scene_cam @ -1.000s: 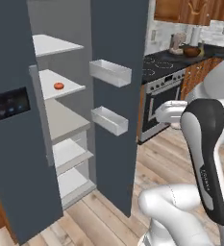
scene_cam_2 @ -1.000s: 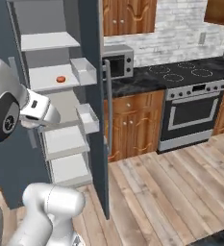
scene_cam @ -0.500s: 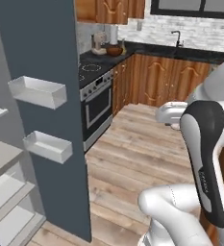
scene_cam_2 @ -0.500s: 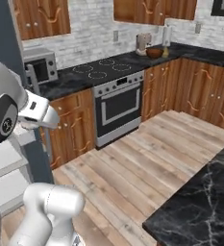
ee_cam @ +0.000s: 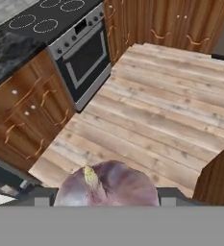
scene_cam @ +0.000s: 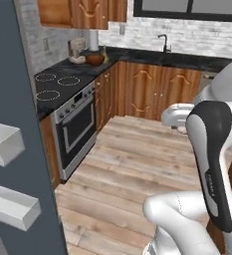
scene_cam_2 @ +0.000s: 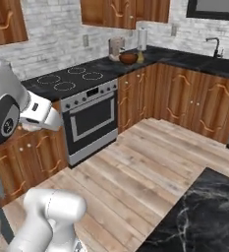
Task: Retrieve the bottle and the shaker from the cabinet and place them next to the mixing bowl on the counter. Then add garlic from the fridge to the mixing bowl.
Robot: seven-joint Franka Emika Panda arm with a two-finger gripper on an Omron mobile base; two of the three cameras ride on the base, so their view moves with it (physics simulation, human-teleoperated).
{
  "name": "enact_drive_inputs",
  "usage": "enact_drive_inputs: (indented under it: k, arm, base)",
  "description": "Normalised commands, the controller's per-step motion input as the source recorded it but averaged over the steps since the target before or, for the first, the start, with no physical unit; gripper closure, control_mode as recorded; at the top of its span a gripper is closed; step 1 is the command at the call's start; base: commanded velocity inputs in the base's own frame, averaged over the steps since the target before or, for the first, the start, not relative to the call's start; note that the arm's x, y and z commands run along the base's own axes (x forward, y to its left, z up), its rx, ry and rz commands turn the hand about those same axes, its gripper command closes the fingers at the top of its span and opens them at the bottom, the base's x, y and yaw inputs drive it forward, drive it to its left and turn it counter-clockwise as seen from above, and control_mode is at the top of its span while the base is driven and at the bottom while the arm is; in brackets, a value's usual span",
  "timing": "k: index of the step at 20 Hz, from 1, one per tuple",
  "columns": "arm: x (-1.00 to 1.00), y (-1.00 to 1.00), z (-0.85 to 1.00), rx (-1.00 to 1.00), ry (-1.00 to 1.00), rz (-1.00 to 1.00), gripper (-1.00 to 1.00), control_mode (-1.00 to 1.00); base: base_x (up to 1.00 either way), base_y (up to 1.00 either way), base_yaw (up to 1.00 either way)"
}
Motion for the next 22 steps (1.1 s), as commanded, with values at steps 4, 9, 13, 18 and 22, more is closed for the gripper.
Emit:
enact_drive_inputs:
  k: [4, 9, 13, 18, 22]
  arm:
    - [0.0, 0.0, 0.0, 0.0, 0.0, 0.0, 1.0, 1.0]
    - [0.0, 0.0, 0.0, 0.0, 0.0, 0.0, 1.0, 1.0]
    - [0.0, 0.0, 0.0, 0.0, 0.0, 0.0, 1.0, 1.0]
    - [0.0, 0.0, 0.0, 0.0, 0.0, 0.0, 1.0, 1.0]
    - [0.0, 0.0, 0.0, 0.0, 0.0, 0.0, 1.0, 1.0]
  base:
    - [1.0, 0.4, -0.39]
    - [1.0, 0.44, -0.42]
    - [1.0, 0.07, -0.21]
    - [1.0, -0.01, -0.12]
    - [1.0, 0.0, 0.0]
